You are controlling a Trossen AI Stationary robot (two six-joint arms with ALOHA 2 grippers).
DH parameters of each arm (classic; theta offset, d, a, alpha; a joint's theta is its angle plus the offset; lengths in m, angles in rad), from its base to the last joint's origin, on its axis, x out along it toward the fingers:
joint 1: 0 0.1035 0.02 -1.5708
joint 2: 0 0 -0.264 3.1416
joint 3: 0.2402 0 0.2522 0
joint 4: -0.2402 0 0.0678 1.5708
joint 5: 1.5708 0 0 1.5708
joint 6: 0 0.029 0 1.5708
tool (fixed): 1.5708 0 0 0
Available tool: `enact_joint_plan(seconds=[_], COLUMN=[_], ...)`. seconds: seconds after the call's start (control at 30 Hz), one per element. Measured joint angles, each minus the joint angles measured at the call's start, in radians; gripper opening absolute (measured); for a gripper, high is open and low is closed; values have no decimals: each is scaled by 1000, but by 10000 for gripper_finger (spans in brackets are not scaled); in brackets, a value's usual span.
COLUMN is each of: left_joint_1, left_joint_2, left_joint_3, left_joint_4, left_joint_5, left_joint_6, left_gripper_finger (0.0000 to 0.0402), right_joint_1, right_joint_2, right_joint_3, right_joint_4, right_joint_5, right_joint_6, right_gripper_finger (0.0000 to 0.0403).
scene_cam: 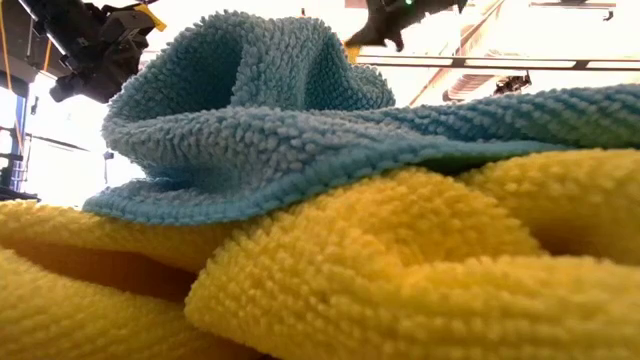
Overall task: Sort microfiber towel by color & place in baskets
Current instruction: Put the yellow towel into the right transparent bin
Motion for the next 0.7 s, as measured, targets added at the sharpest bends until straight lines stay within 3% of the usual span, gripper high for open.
enact_joint_plan(seconds=[0.17,0.53,0.7], left_joint_1=[0,0,0], left_joint_2=[0,0,0], left_joint_3=[0,0,0], left_joint_4=[0,0,0], left_joint_5=[0,-15,-32], left_joint_6=[-1,1,1], left_gripper_finger=[113,113,113], right_joint_1=[-1,53,68], right_joint_2=[-51,-259,-291], right_joint_3=[0,0,1], right_joint_4=[-220,-284,-359], right_joint_5=[113,100,104], right_joint_6=[-28,-4,19], right_gripper_finger=[0,0,0])
